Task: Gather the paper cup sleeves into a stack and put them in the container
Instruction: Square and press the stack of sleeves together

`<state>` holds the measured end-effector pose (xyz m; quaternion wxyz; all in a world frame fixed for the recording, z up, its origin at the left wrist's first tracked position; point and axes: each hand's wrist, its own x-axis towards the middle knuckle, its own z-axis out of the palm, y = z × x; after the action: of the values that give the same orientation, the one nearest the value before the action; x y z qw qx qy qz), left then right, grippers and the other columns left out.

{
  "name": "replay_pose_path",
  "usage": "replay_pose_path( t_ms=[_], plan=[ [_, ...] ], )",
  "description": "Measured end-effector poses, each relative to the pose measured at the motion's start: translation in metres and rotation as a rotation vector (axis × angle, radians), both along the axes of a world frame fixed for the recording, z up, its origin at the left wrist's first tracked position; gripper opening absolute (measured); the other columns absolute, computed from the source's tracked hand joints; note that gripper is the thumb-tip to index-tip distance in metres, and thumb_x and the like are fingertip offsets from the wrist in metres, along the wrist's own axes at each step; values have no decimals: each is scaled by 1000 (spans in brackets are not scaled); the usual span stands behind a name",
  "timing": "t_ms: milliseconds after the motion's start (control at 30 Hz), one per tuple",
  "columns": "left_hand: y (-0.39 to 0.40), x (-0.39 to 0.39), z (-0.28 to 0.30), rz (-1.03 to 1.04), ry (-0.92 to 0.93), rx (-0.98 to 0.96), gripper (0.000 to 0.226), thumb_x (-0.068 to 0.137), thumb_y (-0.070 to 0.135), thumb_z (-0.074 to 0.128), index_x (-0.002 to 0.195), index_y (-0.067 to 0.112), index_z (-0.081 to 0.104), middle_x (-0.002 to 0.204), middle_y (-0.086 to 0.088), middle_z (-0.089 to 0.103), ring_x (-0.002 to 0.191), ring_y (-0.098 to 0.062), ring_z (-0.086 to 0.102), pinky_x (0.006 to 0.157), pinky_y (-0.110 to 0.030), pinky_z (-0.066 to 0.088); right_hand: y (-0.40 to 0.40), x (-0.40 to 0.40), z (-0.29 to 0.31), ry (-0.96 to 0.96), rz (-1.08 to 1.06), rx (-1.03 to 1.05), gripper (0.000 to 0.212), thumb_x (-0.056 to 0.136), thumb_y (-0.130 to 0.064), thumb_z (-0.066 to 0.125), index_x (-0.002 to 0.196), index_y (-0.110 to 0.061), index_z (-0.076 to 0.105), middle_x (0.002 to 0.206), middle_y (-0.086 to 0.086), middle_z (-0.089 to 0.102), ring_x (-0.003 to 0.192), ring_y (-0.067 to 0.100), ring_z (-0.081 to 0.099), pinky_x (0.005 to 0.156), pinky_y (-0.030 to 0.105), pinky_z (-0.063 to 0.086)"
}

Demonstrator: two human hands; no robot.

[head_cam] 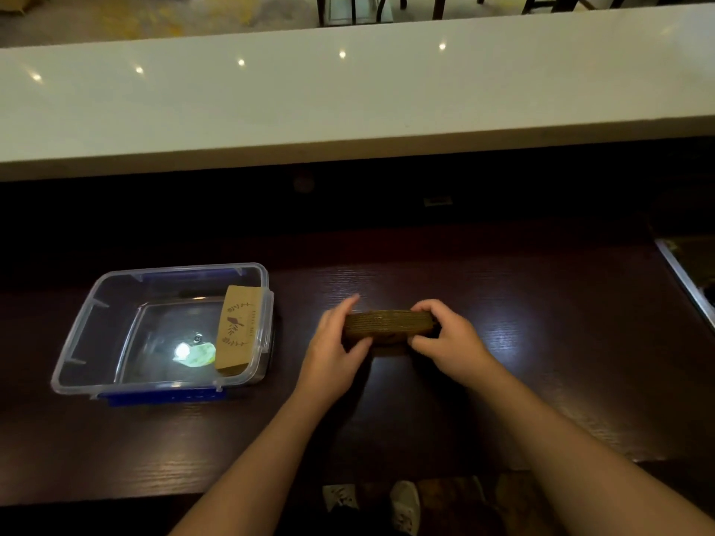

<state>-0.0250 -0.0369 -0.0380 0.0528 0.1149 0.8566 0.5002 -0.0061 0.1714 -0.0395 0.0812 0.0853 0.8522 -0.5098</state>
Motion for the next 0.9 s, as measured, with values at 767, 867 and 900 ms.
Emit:
replay_pose_path(
  t_ms=[767, 867, 900],
  plan=[
    [1, -4, 28, -36, 111, 6, 61, 82, 26, 68, 137, 34, 42, 122, 27, 50, 112, 8, 48, 91, -4, 36, -56, 7, 34, 434, 210, 399, 75, 86, -10, 57, 149, -37, 27, 155, 6, 36, 135, 26, 41, 100, 38, 43],
    [-2, -1, 20, -32, 207, -113, 59, 87, 31, 62, 140, 21, 40, 120, 13, 54, 104, 10, 39, 84, 2, 28, -59, 1, 36, 445, 231, 421, 66, 85, -7, 57, 146, -28, 40, 149, 8, 44, 131, 25, 44, 99, 37, 44],
    [-4, -1, 19, -29, 227, -136, 57, 87, 33, 61, 139, 19, 41, 120, 9, 57, 103, 8, 39, 83, 2, 29, -60, 0, 37, 445, 241, 419, 65, 85, -7, 57, 145, -27, 42, 147, 8, 46, 130, 24, 44, 98, 38, 45]
  ],
)
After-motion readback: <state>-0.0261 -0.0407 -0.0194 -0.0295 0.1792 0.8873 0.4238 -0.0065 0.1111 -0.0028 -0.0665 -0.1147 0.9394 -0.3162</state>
